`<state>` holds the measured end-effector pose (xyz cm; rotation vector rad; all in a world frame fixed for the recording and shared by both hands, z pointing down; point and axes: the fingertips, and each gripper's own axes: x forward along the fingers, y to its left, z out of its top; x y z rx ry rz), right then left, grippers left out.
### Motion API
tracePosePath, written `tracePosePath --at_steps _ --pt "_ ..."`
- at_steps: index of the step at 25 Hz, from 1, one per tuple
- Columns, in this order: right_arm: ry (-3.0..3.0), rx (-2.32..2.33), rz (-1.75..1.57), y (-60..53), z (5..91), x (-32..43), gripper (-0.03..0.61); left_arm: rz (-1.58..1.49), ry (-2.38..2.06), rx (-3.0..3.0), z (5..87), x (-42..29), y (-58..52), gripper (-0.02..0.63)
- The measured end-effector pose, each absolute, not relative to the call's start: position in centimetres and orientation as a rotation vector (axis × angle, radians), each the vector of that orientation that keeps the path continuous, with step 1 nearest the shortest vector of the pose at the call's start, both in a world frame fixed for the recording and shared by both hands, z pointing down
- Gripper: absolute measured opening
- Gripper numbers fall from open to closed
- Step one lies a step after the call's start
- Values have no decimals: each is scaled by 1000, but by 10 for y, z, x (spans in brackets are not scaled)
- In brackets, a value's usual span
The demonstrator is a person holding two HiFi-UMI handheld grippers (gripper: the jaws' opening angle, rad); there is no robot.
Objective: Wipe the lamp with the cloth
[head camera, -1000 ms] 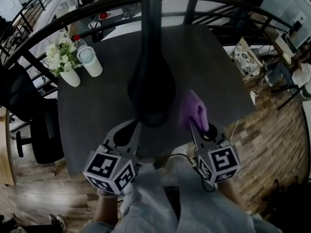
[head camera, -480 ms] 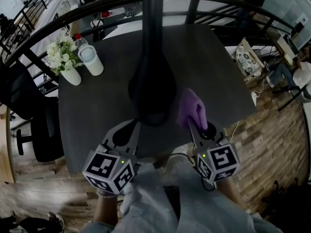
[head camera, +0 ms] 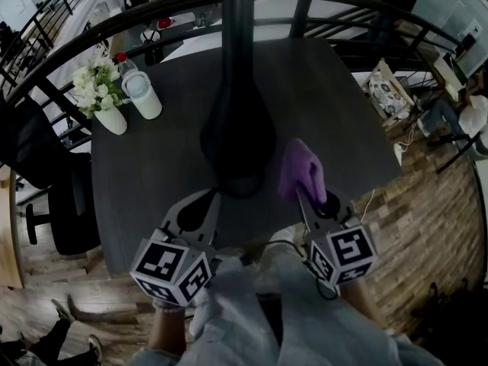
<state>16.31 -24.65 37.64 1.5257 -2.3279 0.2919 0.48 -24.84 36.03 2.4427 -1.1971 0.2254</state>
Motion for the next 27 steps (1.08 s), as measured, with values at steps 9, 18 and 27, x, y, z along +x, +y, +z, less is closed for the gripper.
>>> tracePosePath --at_steps 9,18,27 --pt "-2335 1510 291 -247 376 158 51 222 -1210 2432 358 1 -247 12" --pt "-2342 1488 301 -246 377 153 51 226 -1224 2422 359 -1 -243 12" --pt "-2353 1475 291 -245 380 150 50 227 -1233 2415 360 -4 -241 12"
